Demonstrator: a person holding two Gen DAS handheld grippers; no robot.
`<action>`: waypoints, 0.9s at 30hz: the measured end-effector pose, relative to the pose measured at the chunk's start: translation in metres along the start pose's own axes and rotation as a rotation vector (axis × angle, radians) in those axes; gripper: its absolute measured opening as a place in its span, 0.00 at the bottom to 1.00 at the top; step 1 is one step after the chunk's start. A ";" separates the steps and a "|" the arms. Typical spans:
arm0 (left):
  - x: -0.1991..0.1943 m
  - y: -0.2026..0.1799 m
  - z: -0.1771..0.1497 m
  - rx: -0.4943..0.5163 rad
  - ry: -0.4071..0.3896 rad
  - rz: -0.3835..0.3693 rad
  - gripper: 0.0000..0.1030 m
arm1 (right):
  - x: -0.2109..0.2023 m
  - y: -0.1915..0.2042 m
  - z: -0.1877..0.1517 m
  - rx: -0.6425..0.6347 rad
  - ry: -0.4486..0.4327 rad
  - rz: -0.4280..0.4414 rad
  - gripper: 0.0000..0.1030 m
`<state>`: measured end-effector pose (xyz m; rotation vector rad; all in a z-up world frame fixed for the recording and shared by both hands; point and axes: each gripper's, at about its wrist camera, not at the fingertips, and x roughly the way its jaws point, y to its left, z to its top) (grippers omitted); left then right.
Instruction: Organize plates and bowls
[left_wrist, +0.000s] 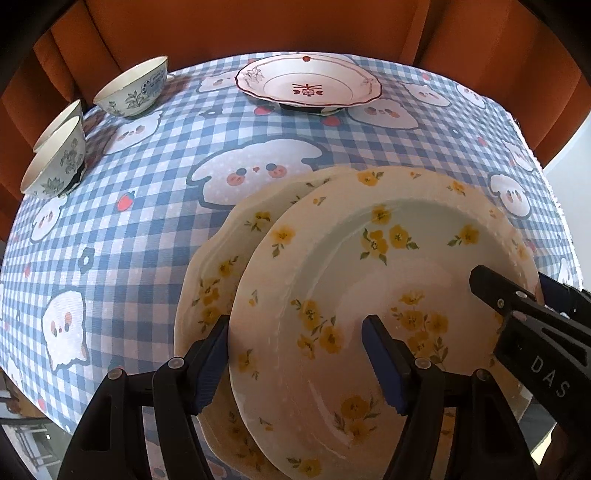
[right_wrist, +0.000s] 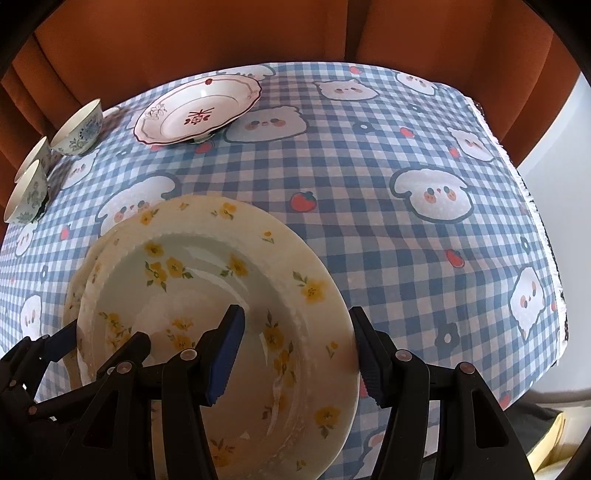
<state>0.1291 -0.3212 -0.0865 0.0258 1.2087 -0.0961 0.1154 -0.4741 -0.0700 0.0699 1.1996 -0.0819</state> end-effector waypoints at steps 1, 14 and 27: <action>0.001 -0.001 0.000 0.004 -0.004 0.004 0.70 | 0.001 0.000 0.000 0.000 0.001 -0.001 0.60; 0.002 -0.007 0.002 0.003 -0.022 0.063 0.72 | 0.006 -0.003 -0.002 0.000 -0.007 0.012 0.59; -0.004 -0.013 -0.004 0.024 -0.017 0.129 0.73 | -0.017 -0.021 -0.014 0.033 -0.054 0.045 0.30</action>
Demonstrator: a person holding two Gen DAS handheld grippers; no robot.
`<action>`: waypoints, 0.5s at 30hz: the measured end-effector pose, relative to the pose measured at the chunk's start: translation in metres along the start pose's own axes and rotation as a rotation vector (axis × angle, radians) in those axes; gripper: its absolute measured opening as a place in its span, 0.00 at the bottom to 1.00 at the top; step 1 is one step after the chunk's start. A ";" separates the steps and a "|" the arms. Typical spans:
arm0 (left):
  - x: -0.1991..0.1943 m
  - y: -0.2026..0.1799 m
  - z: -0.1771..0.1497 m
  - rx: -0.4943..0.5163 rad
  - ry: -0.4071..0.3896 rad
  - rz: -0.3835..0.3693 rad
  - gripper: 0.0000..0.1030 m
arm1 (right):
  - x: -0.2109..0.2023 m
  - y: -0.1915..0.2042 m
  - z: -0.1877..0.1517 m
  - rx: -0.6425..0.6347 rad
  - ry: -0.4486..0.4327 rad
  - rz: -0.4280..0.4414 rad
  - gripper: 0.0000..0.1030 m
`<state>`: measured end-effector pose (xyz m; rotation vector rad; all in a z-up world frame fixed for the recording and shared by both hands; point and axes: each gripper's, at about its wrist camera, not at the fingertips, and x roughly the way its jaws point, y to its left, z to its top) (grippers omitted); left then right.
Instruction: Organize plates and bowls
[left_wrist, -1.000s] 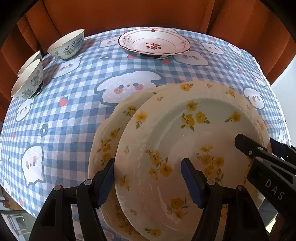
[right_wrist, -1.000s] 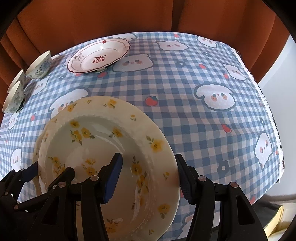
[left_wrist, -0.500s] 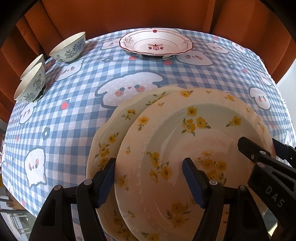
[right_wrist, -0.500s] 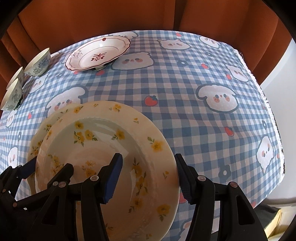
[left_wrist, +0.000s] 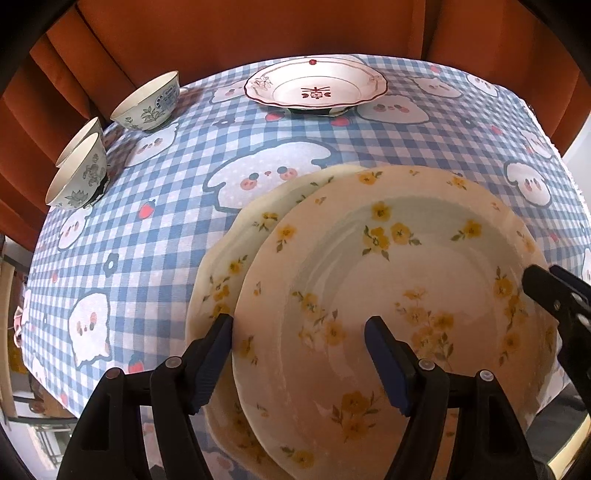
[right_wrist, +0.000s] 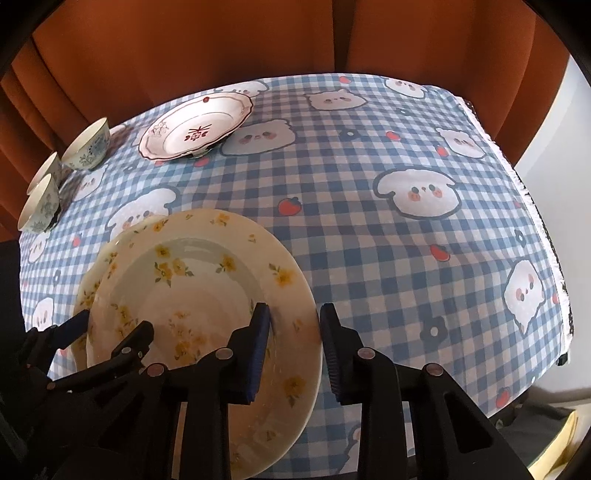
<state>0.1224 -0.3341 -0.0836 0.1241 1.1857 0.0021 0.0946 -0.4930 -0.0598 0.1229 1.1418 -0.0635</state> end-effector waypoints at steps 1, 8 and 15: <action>-0.003 0.002 -0.001 -0.005 -0.002 -0.006 0.73 | 0.001 0.000 0.000 0.002 0.003 0.005 0.30; -0.018 0.010 -0.006 -0.014 -0.023 0.008 0.73 | 0.008 0.006 -0.002 0.001 0.033 0.033 0.30; -0.019 0.022 -0.008 -0.013 -0.015 0.012 0.73 | 0.015 0.026 -0.003 -0.033 0.047 0.005 0.31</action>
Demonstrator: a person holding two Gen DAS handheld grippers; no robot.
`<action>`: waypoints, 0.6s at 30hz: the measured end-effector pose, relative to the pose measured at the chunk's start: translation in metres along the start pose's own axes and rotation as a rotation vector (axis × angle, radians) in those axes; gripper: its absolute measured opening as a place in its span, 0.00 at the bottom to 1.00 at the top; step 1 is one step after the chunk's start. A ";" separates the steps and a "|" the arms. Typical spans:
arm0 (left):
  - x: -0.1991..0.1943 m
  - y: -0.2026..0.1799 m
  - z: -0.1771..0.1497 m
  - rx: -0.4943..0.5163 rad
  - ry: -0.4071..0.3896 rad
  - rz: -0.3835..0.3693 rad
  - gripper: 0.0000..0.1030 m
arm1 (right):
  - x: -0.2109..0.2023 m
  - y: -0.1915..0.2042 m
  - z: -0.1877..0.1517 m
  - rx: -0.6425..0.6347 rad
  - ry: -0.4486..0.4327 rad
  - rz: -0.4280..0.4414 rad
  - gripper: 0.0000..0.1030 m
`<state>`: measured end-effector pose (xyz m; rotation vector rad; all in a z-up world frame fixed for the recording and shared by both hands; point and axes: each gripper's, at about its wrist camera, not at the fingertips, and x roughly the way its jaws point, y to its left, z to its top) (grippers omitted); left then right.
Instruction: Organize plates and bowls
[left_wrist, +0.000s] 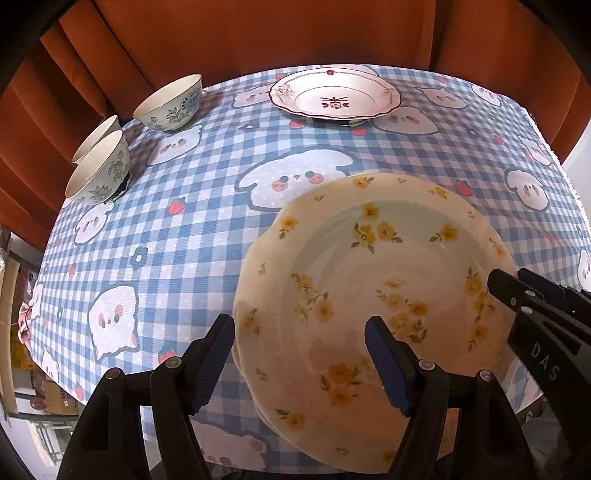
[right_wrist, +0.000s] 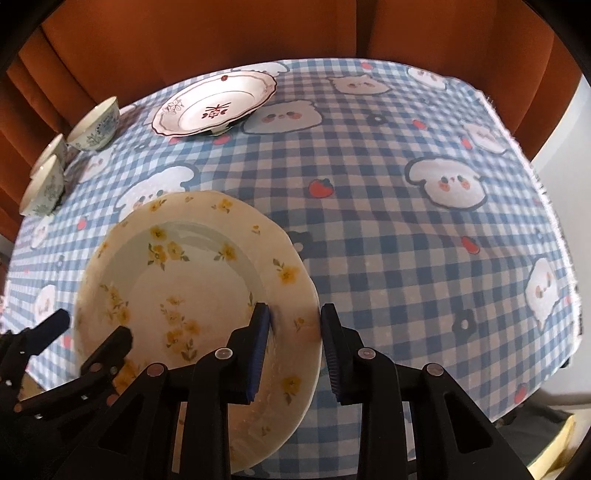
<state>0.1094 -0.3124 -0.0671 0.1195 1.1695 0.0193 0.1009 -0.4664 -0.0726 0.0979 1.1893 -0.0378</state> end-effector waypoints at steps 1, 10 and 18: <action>0.002 0.001 0.000 0.002 0.004 -0.007 0.73 | 0.000 0.000 0.000 0.005 -0.001 -0.003 0.31; 0.007 0.009 0.003 0.043 0.006 -0.080 0.74 | 0.000 0.007 0.000 0.043 -0.004 -0.062 0.35; -0.016 0.029 0.011 0.105 -0.047 -0.129 0.83 | -0.032 0.029 -0.004 0.080 -0.064 -0.055 0.67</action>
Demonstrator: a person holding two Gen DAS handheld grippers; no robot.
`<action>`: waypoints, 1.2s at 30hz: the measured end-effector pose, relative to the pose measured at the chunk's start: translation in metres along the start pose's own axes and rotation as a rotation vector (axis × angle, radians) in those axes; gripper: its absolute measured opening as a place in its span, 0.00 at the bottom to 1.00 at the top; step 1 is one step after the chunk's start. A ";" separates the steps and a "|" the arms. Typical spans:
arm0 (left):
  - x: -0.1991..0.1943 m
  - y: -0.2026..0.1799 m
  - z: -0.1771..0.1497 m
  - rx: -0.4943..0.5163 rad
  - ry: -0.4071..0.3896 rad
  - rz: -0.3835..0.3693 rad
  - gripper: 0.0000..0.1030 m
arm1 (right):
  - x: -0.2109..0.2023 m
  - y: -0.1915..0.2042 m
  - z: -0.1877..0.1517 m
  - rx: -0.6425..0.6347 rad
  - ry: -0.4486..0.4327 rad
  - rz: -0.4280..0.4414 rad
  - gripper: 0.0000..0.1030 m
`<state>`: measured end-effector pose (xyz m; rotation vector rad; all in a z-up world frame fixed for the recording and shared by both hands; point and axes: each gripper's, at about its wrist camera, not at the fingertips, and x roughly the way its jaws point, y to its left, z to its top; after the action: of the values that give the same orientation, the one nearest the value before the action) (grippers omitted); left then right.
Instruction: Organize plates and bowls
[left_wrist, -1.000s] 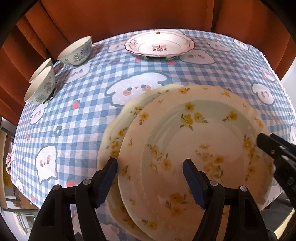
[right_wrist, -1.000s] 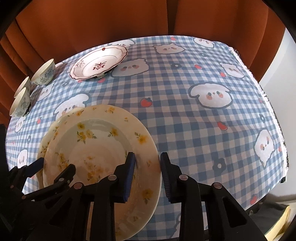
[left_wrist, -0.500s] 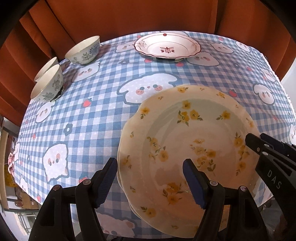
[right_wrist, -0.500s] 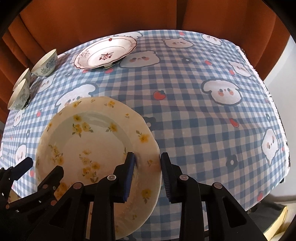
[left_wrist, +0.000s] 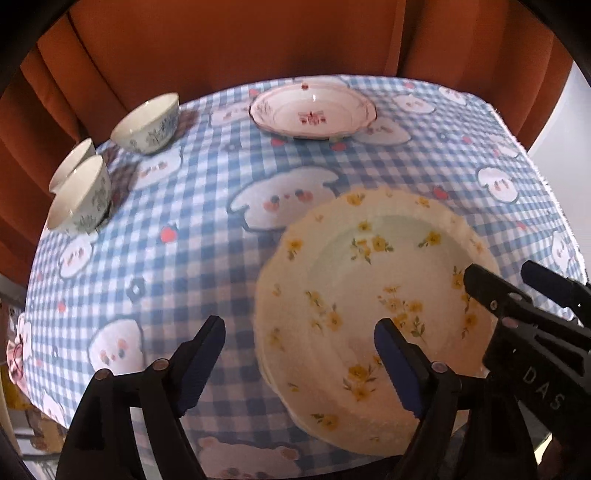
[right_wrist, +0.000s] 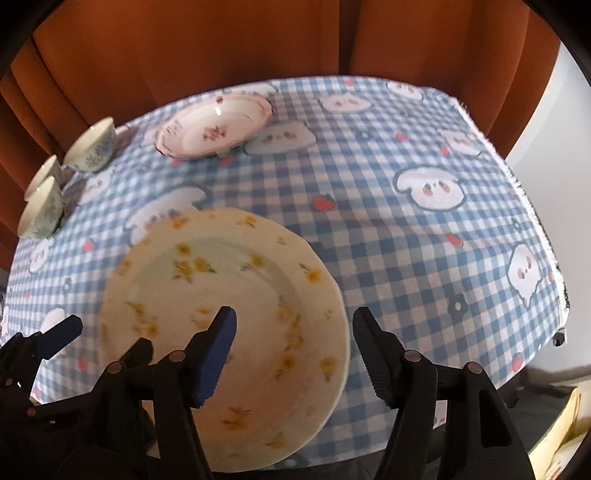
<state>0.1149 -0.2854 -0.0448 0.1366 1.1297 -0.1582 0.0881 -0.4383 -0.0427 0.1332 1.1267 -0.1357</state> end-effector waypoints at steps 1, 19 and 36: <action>-0.004 0.002 0.003 0.002 -0.010 -0.004 0.83 | -0.003 0.004 0.001 0.003 -0.003 0.001 0.67; -0.025 0.038 0.098 -0.044 -0.184 -0.005 0.83 | -0.033 0.041 0.093 0.041 -0.149 0.042 0.67; 0.063 0.051 0.190 -0.174 -0.120 0.071 0.80 | 0.054 0.041 0.204 -0.008 -0.133 0.105 0.67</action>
<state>0.3201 -0.2746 -0.0206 0.0116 1.0126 -0.0045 0.2997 -0.4361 -0.0036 0.1732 0.9857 -0.0451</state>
